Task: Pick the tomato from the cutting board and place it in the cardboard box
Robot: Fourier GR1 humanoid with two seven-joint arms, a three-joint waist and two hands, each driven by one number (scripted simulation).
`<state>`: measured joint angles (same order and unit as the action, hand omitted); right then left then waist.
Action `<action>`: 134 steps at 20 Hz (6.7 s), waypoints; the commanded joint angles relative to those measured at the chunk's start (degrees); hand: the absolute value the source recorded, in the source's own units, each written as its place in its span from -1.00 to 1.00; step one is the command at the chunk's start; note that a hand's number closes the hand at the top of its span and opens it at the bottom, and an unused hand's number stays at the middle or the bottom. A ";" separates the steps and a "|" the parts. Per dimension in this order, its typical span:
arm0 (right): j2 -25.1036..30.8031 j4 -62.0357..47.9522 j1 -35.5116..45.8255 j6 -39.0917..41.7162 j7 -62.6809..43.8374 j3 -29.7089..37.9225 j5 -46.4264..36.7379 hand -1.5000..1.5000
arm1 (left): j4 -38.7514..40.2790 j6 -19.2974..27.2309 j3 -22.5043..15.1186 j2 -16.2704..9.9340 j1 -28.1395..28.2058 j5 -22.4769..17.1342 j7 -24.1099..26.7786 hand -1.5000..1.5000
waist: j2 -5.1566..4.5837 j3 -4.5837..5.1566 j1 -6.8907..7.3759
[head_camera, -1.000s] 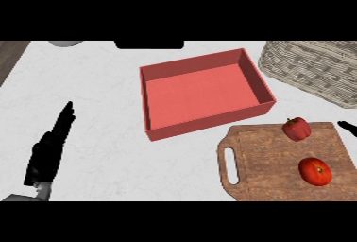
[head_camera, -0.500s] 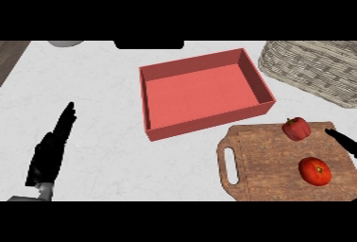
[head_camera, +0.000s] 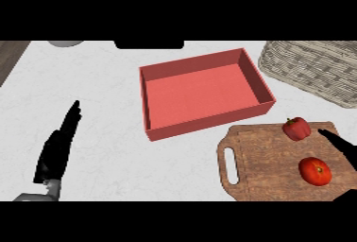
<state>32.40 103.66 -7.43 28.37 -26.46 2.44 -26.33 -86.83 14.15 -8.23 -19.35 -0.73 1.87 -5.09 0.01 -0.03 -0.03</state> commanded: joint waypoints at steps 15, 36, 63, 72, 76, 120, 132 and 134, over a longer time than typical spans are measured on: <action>-8.33 -4.16 0.69 2.35 6.27 4.42 -9.69 -1.00 | 0.75 -6.46 7.10 4.53 0.85 5.37 2.41 0.00 | 0.01 0.03 -0.04; -10.70 -9.82 1.09 -11.09 15.83 3.02 -24.84 1.00 | -5.67 -10.47 9.81 6.24 1.38 7.24 -3.43 0.00 | 0.03 0.02 0.06; 4.24 -41.71 48.07 4.73 77.37 1.30 -2.54 1.00 | -1.67 -12.23 4.72 9.63 -5.69 9.09 -0.88 0.00 | -3.02 -0.31 9.61; 3.97 -52.32 60.09 11.11 79.83 -3.29 7.06 1.00 | -1.80 -12.39 5.29 9.34 -5.74 8.85 -2.19 0.00 | -2.23 -0.13 8.53; 2.56 -55.88 64.66 12.08 79.01 -7.07 8.44 1.00 | -1.19 -11.22 6.54 8.60 -4.28 9.61 -1.30 0.00 | -1.81 -0.06 7.09; -19.79 -98.08 87.60 7.04 58.33 1.81 24.06 -1.00 | -1.89 -13.60 10.00 6.57 -3.14 8.04 0.08 0.00 | -2.08 -0.01 4.89; -3.90 -99.89 86.41 10.84 53.55 6.50 27.97 -1.00 | -2.08 -12.46 7.15 8.93 -4.43 9.92 1.46 0.00 | -4.77 -0.25 8.12; -2.32 -99.51 86.29 11.89 53.20 6.66 28.09 -1.00 | -2.96 -12.88 7.18 8.95 -4.78 9.35 1.30 0.00 | -4.79 -0.30 8.75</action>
<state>26.80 4.17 79.04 36.30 25.70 8.28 1.07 -89.25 1.47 -0.89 -10.36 -4.57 11.26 -3.80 -4.34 -0.25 7.79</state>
